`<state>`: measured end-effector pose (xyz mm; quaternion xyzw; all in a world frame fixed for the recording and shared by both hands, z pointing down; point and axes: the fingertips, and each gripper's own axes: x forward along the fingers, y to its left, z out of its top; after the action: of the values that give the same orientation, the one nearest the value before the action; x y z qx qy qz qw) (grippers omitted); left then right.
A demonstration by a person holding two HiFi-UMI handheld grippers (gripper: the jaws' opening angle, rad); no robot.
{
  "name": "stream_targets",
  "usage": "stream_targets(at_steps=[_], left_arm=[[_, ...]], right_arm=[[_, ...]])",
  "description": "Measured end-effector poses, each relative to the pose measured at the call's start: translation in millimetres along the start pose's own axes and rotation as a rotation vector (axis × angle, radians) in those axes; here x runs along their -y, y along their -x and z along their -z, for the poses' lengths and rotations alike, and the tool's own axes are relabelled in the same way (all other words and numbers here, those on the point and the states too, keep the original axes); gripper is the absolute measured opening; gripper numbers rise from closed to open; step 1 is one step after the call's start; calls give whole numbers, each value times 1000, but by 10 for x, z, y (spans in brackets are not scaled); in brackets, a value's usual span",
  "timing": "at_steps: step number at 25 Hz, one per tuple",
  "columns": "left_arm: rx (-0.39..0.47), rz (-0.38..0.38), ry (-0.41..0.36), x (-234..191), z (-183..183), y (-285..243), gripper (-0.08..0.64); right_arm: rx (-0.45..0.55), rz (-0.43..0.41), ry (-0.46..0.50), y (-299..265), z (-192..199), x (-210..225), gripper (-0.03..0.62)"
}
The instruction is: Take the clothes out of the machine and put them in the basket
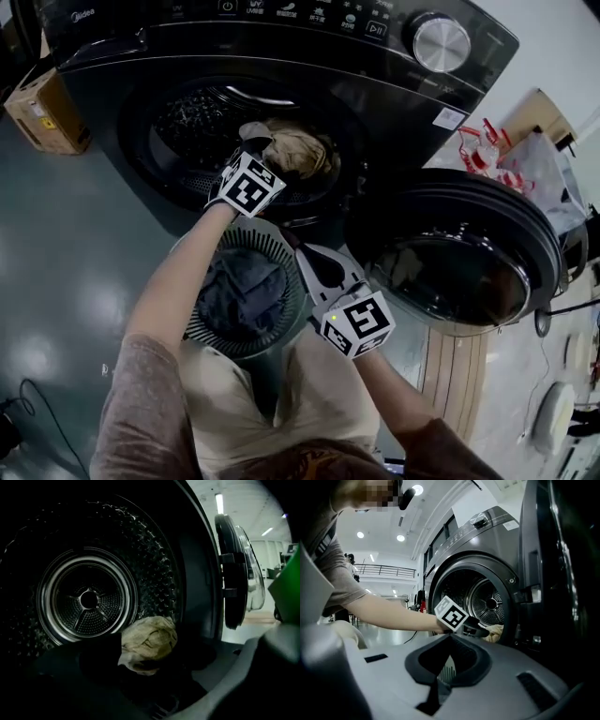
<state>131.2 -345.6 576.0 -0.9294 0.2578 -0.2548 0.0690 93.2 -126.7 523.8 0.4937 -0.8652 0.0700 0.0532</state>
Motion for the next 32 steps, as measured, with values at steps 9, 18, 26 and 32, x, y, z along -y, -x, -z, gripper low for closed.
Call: stream_targets(at_steps=[9, 18, 26, 32], left_arm=[[-89, 61, -127, -62, -18, -656, 377], [-188, 39, -71, -93, 154, -794, 112], [-118, 22, 22, -88, 89, -285, 35], [-64, -3, 98, -91, -9, 552, 34]], right_arm=[[38, 7, -12, 94, -217, -10, -3], [40, 36, -14, 140, -205, 87, -3], [25, 33, -24, 99, -98, 139, -3], [26, 23, -24, 84, -66, 205, -3]])
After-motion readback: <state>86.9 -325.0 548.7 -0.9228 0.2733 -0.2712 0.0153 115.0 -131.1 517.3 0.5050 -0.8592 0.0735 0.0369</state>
